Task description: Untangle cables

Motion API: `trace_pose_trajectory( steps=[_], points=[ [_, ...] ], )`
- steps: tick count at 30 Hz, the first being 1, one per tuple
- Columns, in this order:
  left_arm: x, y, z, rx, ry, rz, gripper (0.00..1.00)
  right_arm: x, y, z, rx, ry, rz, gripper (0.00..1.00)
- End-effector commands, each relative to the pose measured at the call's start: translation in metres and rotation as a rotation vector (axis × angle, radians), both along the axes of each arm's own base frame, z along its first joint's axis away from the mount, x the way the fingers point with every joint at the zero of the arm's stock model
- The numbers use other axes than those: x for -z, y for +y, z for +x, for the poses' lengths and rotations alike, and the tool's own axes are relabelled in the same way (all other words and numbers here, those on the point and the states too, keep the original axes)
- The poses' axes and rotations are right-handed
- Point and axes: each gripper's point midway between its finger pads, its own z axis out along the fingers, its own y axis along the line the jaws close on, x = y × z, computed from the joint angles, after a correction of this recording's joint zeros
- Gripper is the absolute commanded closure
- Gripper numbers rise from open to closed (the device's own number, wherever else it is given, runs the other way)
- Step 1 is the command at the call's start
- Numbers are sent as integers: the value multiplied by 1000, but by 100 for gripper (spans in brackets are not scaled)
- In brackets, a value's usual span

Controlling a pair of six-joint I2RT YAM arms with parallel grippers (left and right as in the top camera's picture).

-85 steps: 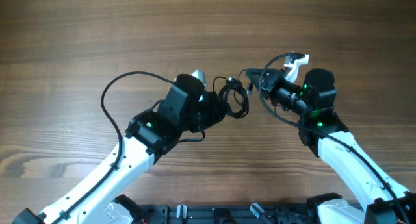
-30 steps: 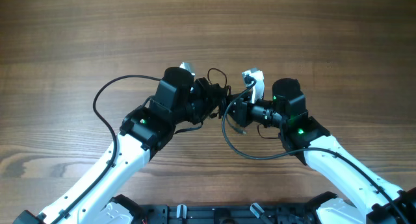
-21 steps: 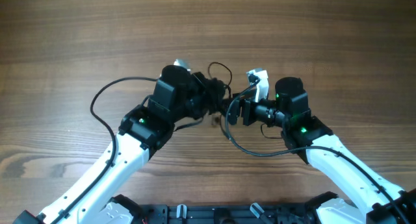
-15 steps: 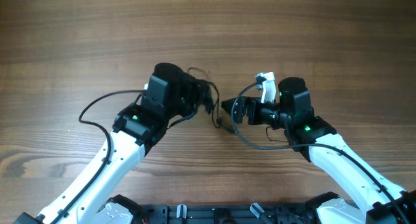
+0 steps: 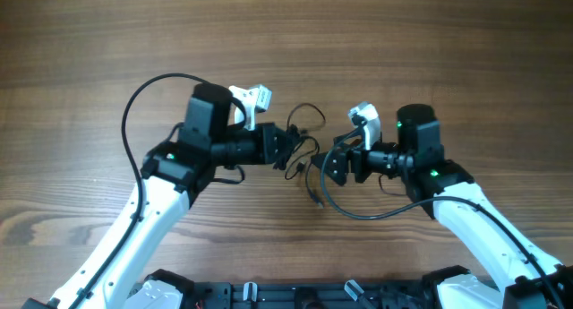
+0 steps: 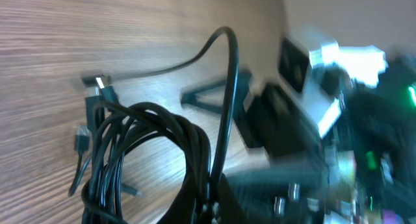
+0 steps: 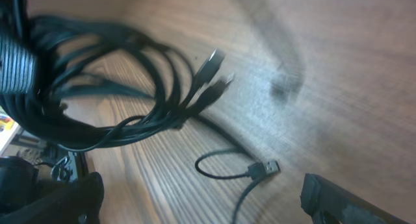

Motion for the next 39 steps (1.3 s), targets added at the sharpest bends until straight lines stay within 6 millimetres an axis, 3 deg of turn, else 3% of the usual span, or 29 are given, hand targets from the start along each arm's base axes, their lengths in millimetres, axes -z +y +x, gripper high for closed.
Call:
trace_pose_trajectory(
  steps=[1, 4, 14, 19, 26, 29, 33, 37, 39],
  points=[
    [-25, 2, -24, 285, -179, -127, 96, -37, 10, -16, -177, -102, 157, 0],
    [-28, 5, -27, 337, -241, -141, 96, -54, 16, -25, -262, -154, 226, 0],
    [-36, 1, -30, 367, -268, -180, 96, -59, 17, -22, -210, -30, 272, 0],
    [-36, 1, -34, 370, -237, -196, 96, -66, 18, -18, -214, -88, 277, 0],
    [-67, -5, -66, 514, -194, -411, 96, -86, 20, -11, -239, -238, 297, 0],
    [-72, -5, -70, 533, -189, -441, 96, -96, 22, -25, -330, -277, 335, 1],
    [-77, -5, -74, 554, -185, -472, 96, -100, 23, -51, -489, -312, 384, 12],
    [-89, -5, -87, 616, -168, -553, 96, -98, 29, -57, -523, -326, 385, 16],
    [-89, -10, -93, 640, -162, -554, 96, -97, 32, -60, -536, -321, 388, 23]
  ],
)
